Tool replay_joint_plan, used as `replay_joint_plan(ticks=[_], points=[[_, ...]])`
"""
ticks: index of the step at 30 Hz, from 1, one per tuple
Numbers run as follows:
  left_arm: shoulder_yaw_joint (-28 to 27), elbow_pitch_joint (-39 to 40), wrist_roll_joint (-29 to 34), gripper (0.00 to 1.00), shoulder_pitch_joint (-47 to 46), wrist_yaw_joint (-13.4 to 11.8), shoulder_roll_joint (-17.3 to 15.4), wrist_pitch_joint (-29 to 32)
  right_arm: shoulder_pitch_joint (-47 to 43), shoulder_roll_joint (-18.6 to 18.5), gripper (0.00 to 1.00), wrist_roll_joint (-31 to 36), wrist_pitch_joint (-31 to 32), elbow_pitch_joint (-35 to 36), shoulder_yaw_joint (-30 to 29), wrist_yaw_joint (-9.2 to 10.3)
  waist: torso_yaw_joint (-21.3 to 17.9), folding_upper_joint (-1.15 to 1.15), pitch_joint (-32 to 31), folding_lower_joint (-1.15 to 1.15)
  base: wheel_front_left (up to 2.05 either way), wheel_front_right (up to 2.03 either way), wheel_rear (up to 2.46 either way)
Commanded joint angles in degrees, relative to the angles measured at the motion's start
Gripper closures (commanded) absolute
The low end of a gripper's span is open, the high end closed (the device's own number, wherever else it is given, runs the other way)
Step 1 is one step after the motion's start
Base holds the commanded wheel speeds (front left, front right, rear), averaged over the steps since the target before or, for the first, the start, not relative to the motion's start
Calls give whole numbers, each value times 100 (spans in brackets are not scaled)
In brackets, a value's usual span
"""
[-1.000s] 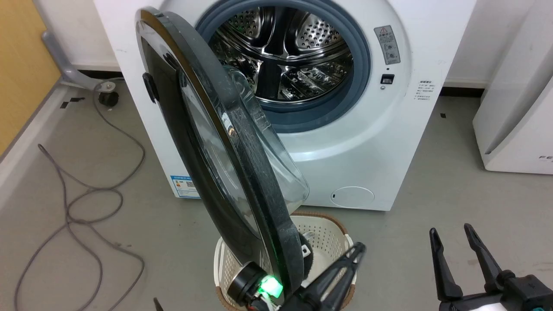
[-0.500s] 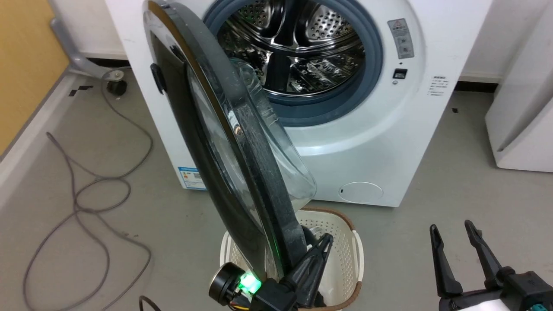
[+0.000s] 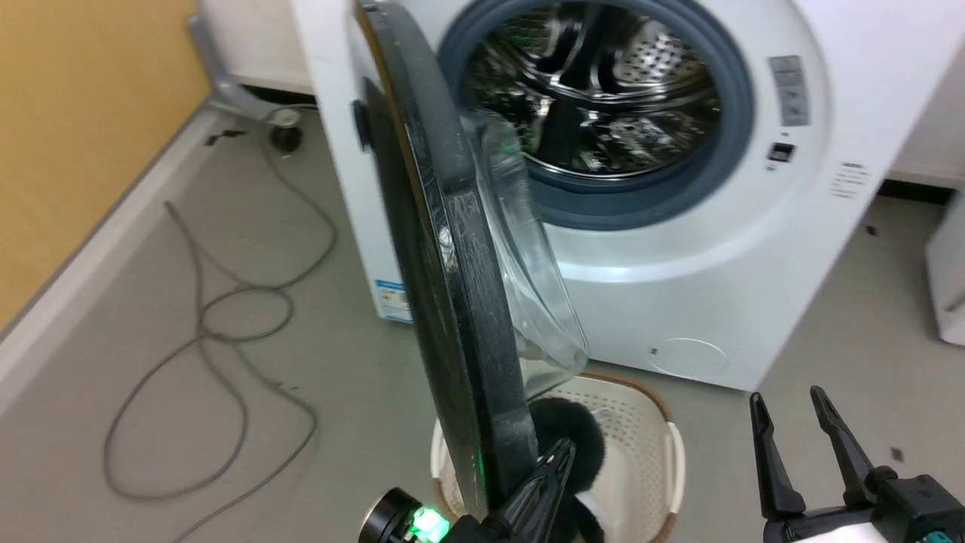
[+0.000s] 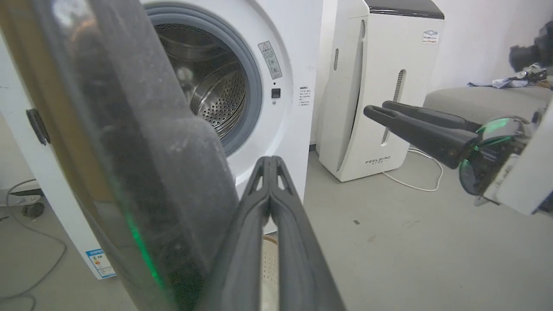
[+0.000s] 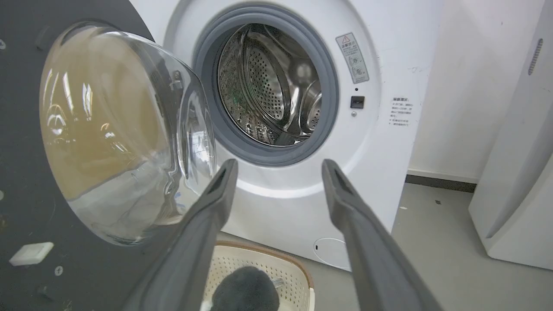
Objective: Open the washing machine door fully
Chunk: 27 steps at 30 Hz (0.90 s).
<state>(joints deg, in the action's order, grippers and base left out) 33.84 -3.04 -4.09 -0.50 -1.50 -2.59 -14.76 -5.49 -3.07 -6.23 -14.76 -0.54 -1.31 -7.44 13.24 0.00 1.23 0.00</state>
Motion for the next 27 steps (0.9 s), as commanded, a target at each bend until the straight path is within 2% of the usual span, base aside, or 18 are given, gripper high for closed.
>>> replay_joint_plan(ticks=[1,16,27], points=[[-116,-2,26,100,66,-23,-63,-24,2,19,0,-58,-24,-8,18,-5,195,0,-3,0,0,0,0],[-709,252,90,100,351,-217,-174,-24,23,19,0,-143,-24,-15,26,-5,1365,0,177,0,0,0,0],[-1655,279,-67,100,180,-436,-286,-24,117,19,0,-63,-24,-20,54,-5,1729,0,393,0,0,0,0]])
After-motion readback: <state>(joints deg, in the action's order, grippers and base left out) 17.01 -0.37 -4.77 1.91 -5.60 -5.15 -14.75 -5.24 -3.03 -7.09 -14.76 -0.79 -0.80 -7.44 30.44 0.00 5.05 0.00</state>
